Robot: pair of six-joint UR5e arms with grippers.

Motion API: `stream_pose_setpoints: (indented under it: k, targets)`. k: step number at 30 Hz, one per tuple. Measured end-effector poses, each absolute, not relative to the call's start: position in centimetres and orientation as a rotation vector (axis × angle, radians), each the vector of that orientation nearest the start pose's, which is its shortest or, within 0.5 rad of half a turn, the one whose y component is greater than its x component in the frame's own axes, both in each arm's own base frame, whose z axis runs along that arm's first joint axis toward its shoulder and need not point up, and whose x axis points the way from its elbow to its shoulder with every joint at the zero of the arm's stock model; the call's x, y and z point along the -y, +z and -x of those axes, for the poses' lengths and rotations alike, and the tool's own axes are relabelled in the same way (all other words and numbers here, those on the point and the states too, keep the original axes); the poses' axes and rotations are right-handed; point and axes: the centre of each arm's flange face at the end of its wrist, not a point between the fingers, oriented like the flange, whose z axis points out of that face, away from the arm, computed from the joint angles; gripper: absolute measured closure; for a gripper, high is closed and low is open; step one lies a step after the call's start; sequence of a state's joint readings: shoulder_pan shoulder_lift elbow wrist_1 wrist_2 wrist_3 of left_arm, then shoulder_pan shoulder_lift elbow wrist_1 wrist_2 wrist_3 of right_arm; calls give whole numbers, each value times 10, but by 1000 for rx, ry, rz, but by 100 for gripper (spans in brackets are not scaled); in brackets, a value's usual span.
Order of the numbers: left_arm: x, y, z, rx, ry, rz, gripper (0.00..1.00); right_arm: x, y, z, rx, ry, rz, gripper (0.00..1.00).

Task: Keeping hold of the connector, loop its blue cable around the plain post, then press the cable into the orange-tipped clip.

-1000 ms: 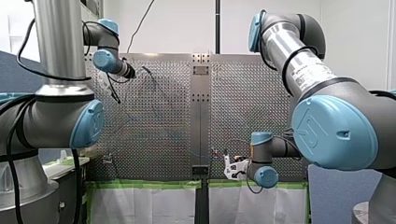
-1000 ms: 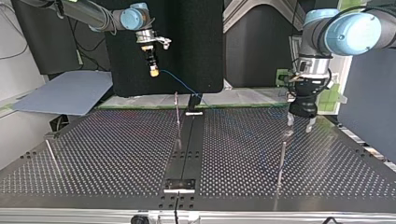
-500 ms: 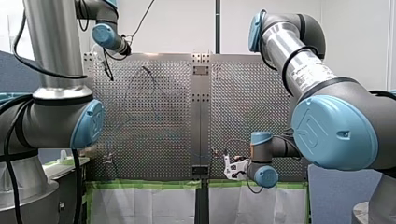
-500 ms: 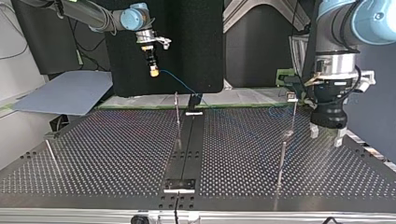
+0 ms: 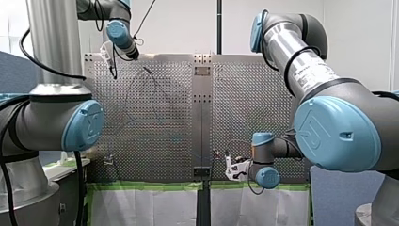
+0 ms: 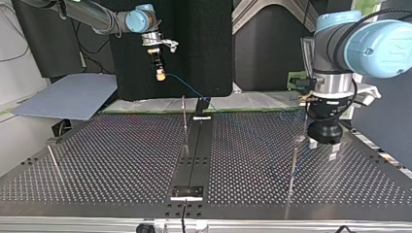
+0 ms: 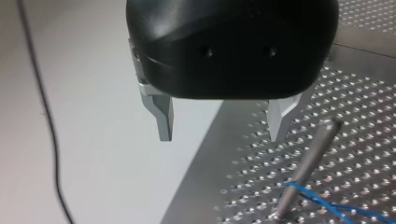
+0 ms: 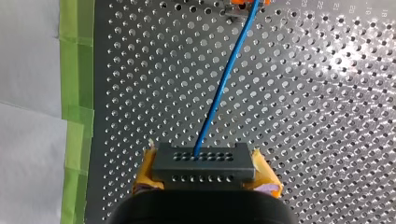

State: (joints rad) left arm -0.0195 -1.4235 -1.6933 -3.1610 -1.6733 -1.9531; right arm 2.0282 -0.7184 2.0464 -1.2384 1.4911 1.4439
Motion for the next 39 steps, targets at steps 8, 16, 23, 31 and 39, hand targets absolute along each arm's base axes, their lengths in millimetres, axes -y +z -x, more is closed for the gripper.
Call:
stream_pose_setpoints:
  k: [8,16,23,31,39]
  targets:
    - [158,510,-425,-1575,-176,293,0,388,-47,-352,834,1455,-1707,100]
    - [162,535,-425,-1602,-107,226,0,387,-47,-353,831,1458,-1711,100]
    - [161,518,-435,-1703,-27,174,0,386,-47,-354,830,1458,-1712,100]
    - [158,503,-433,-1813,49,107,0,385,-47,-355,828,1457,-1716,100]
    - [157,498,-426,-1874,68,93,0,385,-47,-355,829,1457,-1717,100]
